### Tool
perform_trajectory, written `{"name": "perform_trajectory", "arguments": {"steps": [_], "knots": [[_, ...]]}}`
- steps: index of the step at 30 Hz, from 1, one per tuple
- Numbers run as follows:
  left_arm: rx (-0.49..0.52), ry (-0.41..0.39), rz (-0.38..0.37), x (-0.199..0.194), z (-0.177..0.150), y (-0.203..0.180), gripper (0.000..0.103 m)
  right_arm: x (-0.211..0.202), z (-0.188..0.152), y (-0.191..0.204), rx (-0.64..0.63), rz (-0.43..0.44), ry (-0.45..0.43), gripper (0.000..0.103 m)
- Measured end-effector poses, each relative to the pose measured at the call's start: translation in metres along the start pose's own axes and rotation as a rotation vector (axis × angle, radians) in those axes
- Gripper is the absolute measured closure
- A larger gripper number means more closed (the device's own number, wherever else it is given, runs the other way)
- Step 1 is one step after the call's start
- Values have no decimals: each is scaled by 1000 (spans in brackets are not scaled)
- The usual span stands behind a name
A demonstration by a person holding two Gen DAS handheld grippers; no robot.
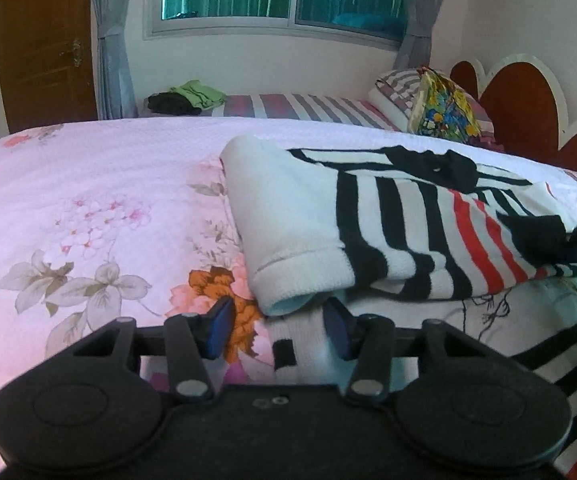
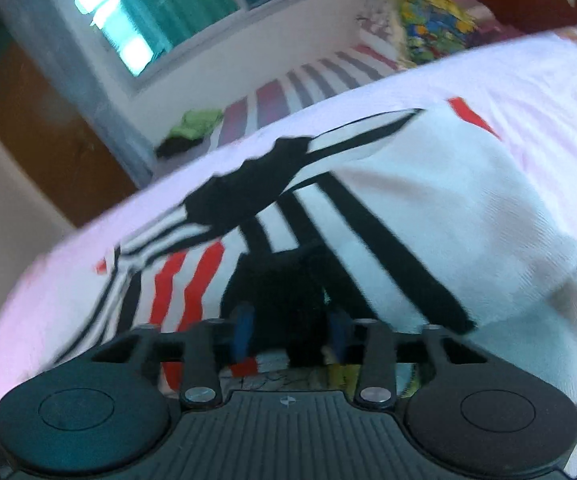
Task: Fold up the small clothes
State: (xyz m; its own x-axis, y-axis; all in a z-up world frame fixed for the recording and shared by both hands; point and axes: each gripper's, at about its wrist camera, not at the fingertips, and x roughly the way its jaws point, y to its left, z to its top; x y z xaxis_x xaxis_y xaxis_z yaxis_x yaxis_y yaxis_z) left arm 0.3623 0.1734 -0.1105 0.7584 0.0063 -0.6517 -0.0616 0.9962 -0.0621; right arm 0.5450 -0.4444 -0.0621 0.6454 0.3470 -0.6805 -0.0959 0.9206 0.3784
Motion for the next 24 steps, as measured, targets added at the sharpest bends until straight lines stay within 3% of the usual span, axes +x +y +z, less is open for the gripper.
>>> {"name": "perform_trajectory", "arguments": {"steps": [1, 5, 7, 13, 19, 24], "knots": [[3, 0, 1, 1, 0, 0, 56, 2, 0, 5, -22, -10, -8, 92], [12, 7, -5, 0, 2, 1, 55, -12, 9, 30, -164, -32, -108, 94], [8, 10, -12, -1, 3, 3, 55, -33, 16, 30, -153, -16, -185, 94], [-21, -21, -14, -9, 6, 9, 57, -22, 15, 4, -93, -65, -111, 94], [-16, 18, -8, -3, 1, 12, 57, -31, 18, 6, -122, -76, -171, 94], [-17, 9, -12, -4, 2, 13, 56, -19, 20, -9, -100, -95, -138, 94]]}}
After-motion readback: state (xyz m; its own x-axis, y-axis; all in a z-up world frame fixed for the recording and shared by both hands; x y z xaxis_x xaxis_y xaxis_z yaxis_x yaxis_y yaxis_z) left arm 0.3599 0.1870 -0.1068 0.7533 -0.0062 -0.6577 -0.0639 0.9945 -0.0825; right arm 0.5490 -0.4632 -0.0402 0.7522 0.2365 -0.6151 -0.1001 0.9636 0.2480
